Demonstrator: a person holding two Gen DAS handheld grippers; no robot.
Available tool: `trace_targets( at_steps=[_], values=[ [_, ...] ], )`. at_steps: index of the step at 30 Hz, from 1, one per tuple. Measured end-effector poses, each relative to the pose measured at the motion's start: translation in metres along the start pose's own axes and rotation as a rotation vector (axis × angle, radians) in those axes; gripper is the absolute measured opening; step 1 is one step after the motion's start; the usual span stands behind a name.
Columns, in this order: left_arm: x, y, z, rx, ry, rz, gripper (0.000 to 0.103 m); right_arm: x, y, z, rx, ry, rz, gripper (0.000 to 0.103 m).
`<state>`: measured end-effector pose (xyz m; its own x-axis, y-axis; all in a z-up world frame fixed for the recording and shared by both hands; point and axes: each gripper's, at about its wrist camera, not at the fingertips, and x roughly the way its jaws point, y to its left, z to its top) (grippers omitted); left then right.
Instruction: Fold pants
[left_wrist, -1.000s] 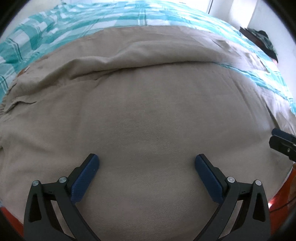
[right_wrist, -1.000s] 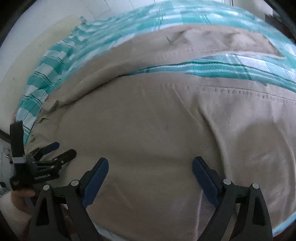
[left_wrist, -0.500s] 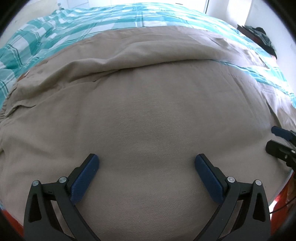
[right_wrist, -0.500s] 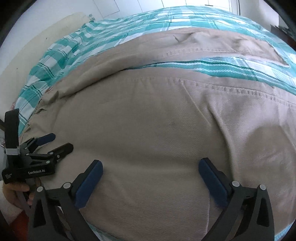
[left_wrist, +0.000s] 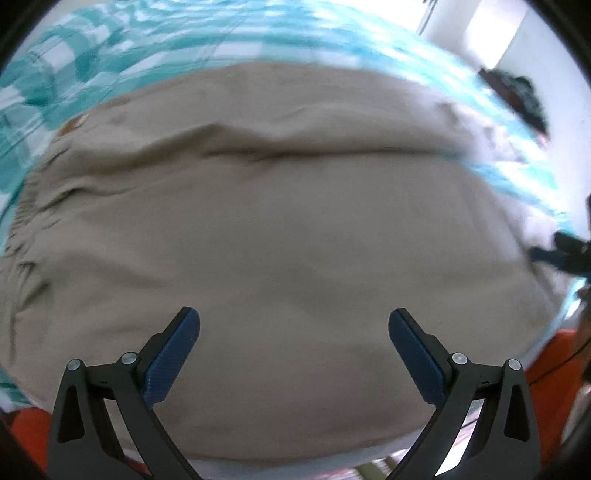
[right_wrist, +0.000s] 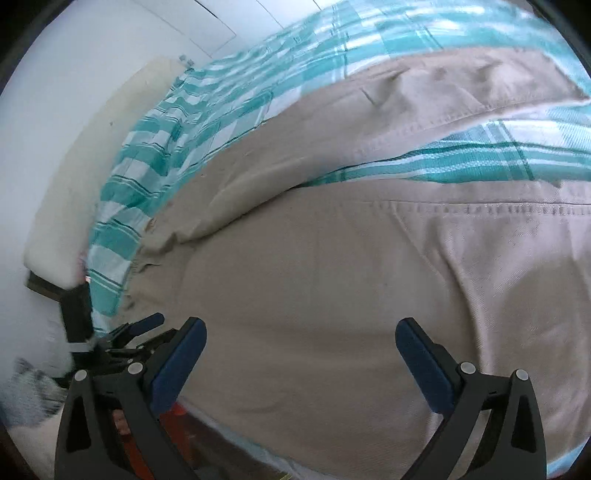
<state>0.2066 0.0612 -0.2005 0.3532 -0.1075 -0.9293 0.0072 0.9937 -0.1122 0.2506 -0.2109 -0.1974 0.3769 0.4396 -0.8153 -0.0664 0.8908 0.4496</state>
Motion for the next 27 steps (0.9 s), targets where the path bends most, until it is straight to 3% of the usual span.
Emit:
trace_targets(
  at_steps=[2,4,8,9,11,12,15,17,20,25,27],
  values=[
    [0.007,0.016,-0.006,0.003,0.022,0.026,0.102,-0.004,-0.029,0.008,0.033,0.027,-0.038,0.101],
    [-0.001,0.016,-0.012,0.042,0.009,0.042,0.102,-0.024,-0.078,0.015,0.086,0.007,-0.136,0.097],
    [-0.006,0.019,-0.022,0.062,0.003,0.075,0.102,-0.115,-0.213,0.012,0.403,-0.176,-0.226,0.091],
    [-0.007,0.019,-0.023,0.058,0.004,0.079,0.102,-0.142,-0.244,0.006,0.469,-0.235,-0.270,0.078],
    [-0.009,0.014,-0.017,0.045,0.017,0.094,0.102,-0.177,-0.281,-0.006,0.542,-0.272,-0.372,0.076],
    [-0.011,0.013,-0.015,0.037,0.023,0.103,0.102,-0.187,-0.290,-0.009,0.549,-0.281,-0.384,0.075],
    [-0.026,0.011,-0.006,0.010,-0.014,0.089,0.102,-0.200,-0.280,-0.011,0.510,-0.276,-0.447,0.080],
    [-0.040,0.011,0.005,0.000,-0.066,0.077,0.102,-0.200,-0.250,-0.007,0.421,-0.264,-0.490,0.082],
    [-0.043,0.012,0.016,0.003,-0.113,0.073,0.102,-0.183,-0.197,-0.004,0.330,-0.244,-0.358,0.082],
    [0.000,0.025,0.004,-0.012,0.039,0.123,0.101,-0.121,-0.117,0.003,0.142,-0.102,-0.180,0.083],
    [-0.008,0.027,-0.001,-0.027,0.021,0.096,0.101,-0.094,-0.099,0.004,0.101,-0.024,-0.170,0.083]
  ],
)
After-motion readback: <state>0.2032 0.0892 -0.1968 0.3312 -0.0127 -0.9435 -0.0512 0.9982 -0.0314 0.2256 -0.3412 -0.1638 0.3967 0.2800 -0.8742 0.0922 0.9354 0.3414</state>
